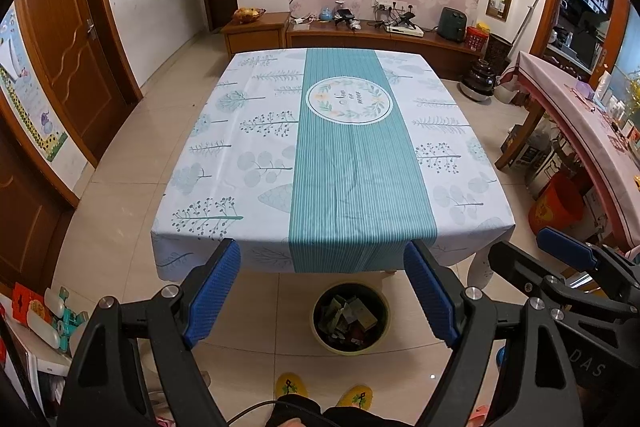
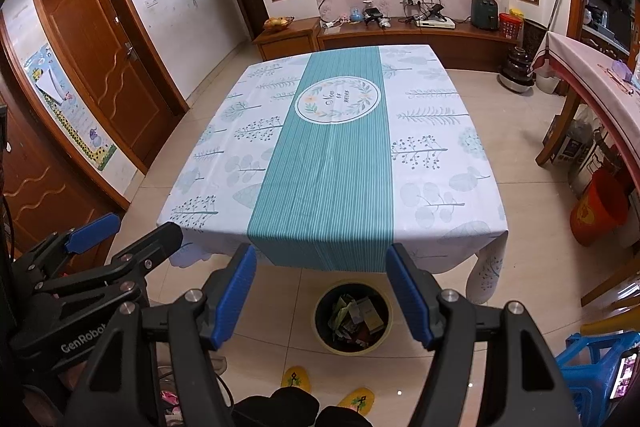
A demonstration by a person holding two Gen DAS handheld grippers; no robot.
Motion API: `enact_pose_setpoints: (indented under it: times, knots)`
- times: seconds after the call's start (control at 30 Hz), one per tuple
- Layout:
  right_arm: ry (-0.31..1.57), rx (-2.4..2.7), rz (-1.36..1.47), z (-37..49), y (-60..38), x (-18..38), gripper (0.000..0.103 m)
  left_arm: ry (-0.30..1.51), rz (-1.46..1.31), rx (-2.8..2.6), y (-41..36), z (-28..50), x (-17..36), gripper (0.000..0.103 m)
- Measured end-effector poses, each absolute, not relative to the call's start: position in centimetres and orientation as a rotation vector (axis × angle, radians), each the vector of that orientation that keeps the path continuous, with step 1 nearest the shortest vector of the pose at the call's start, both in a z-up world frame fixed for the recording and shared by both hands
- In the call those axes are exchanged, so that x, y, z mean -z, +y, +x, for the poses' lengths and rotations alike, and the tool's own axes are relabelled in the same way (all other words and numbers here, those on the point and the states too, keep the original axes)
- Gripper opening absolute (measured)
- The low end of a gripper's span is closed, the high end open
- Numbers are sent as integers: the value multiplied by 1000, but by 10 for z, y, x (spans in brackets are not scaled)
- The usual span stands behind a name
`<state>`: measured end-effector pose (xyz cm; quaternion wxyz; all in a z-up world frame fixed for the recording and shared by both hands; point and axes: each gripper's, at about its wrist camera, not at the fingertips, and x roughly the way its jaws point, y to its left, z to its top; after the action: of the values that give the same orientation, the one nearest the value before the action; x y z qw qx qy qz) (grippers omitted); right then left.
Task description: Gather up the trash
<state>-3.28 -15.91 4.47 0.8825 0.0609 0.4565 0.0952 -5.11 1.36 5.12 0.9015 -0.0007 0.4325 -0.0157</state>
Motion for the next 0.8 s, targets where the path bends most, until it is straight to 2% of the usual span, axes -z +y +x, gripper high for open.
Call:
enact_pose_setpoints:
  times: [0.8]
  knots:
    - [965, -197, 128, -19, -165, -41, 68, 920, -9, 21, 0, -43, -46, 82]
